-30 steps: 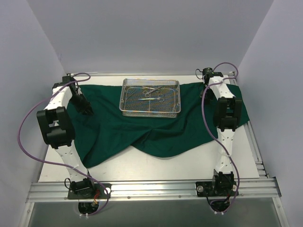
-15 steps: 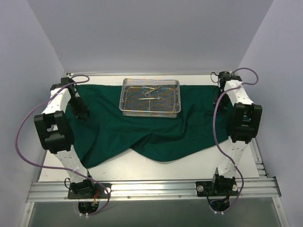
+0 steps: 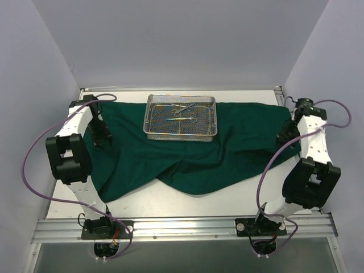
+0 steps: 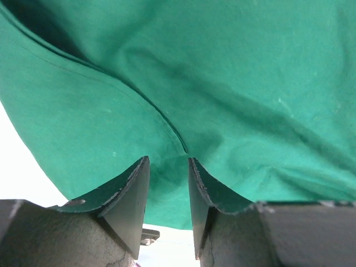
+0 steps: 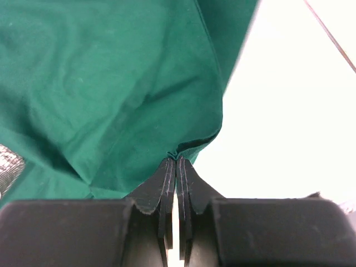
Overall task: Open and lay out the surgical kit
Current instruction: Smooth out the surgical kit at the center of the board.
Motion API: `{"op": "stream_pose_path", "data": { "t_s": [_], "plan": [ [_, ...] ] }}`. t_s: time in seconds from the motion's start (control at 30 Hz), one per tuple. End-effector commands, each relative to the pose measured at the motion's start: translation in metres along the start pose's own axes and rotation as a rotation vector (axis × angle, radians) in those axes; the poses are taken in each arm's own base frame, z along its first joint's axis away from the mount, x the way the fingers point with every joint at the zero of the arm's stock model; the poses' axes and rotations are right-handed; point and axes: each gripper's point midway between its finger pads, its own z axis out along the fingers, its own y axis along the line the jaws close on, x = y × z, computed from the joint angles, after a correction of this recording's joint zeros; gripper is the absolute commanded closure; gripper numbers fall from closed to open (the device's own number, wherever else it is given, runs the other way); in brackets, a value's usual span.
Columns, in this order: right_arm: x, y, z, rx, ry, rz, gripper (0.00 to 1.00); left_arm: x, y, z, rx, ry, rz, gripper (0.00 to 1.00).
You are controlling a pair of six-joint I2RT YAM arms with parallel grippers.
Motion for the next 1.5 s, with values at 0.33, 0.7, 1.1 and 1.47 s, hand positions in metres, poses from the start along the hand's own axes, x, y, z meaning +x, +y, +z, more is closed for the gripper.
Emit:
{"op": "stream_pose_path", "data": {
  "t_s": [0.33, 0.7, 1.1, 1.47],
  "plan": [
    [0.046, -0.107, -0.041, 0.134, 0.035, 0.234, 1.0, 0.043, -0.004, 0.015, -0.04, 0.125, 0.037, 0.59],
    [0.063, -0.192, -0.071, 0.542, -0.103, 0.432, 1.0, 0.05, -0.012, 0.04, -0.022, 0.195, 0.028, 0.6],
    [0.087, -0.216, -0.087, 0.577, -0.205, 0.551, 1.0, 0.044, -0.012, 0.059, -0.046, 0.221, 0.037, 0.6],
    [0.091, -0.221, -0.125, 0.513, -0.418, 0.619, 0.94, 0.049, -0.005, 0.077, -0.059, 0.262, 0.044, 0.86]
  ]
}}
